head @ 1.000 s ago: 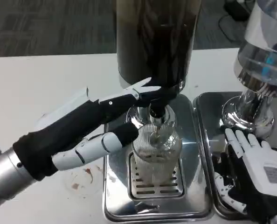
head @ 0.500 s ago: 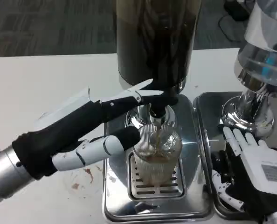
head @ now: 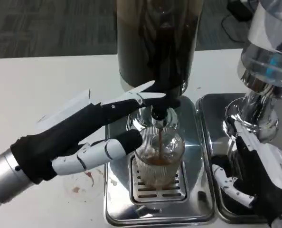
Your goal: Grasp the cup under the faucet to collect the drink, then remove the cup.
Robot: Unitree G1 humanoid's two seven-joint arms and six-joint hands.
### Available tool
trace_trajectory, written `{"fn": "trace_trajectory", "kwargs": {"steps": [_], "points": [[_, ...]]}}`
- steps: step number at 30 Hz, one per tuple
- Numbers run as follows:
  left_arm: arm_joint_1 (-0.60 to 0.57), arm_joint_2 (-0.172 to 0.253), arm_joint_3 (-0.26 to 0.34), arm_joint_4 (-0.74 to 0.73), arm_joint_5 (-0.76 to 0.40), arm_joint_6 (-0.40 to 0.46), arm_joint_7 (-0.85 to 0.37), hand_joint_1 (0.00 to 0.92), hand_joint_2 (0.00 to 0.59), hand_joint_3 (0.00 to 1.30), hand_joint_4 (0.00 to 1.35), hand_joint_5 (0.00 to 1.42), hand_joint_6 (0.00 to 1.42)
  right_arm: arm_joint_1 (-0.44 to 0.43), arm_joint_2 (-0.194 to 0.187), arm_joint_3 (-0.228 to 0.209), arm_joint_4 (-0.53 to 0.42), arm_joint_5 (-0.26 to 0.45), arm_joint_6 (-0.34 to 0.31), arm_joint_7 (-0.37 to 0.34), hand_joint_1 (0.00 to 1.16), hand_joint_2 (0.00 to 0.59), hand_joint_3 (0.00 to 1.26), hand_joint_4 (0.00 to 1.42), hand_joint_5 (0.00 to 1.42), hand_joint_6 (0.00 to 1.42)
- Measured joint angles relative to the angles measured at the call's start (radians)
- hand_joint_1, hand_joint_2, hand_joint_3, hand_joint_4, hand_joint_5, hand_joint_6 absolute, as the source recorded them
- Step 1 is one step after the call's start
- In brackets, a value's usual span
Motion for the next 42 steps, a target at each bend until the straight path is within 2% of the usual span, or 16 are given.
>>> {"fn": "trace_trajectory", "kwargs": {"steps": [2, 5, 14, 26, 32, 42], "points": [[0.002, 0.000, 0.002, -0.003, 0.000, 0.004, 0.000, 0.000, 0.238, 0.23, 0.01, 0.15, 0.09, -0.002, 0.000, -0.009, 0.000, 0.075, -0.004, 0.039, 0.52, 0.266, 0.00, 0.00, 0.00, 0.02], [0.004, 0.000, 0.004, -0.005, 0.000, 0.006, 0.000, 0.000, 0.239, 0.23, 0.01, 0.15, 0.09, -0.021, -0.006, -0.013, 0.003, 0.137, -0.005, 0.086, 0.51, 0.241, 0.00, 0.00, 0.00, 0.01], [0.007, -0.002, 0.004, -0.009, 0.003, 0.007, 0.005, 0.000, 0.239, 0.23, 0.02, 0.17, 0.09, -0.082, -0.013, -0.013, 0.010, 0.229, -0.018, 0.165, 0.54, 0.197, 0.00, 0.00, 0.00, 0.00], [0.013, -0.004, 0.005, -0.014, 0.008, 0.008, 0.014, 0.000, 0.238, 0.24, 0.04, 0.18, 0.09, -0.122, -0.038, 0.010, 0.016, 0.224, -0.002, 0.231, 0.62, 0.176, 0.00, 0.00, 0.00, 0.00], [0.012, -0.004, 0.007, -0.014, 0.008, 0.009, 0.015, 0.000, 0.239, 0.24, 0.04, 0.18, 0.09, -0.144, -0.035, 0.035, 0.042, 0.212, -0.002, 0.230, 0.65, 0.168, 0.00, 0.00, 0.00, 0.00], [0.011, -0.004, 0.013, -0.013, 0.008, 0.014, 0.014, 0.000, 0.239, 0.24, 0.04, 0.19, 0.09, -0.147, -0.016, 0.047, 0.063, 0.220, -0.024, 0.227, 0.68, 0.154, 0.00, 0.00, 0.00, 0.00]]}}
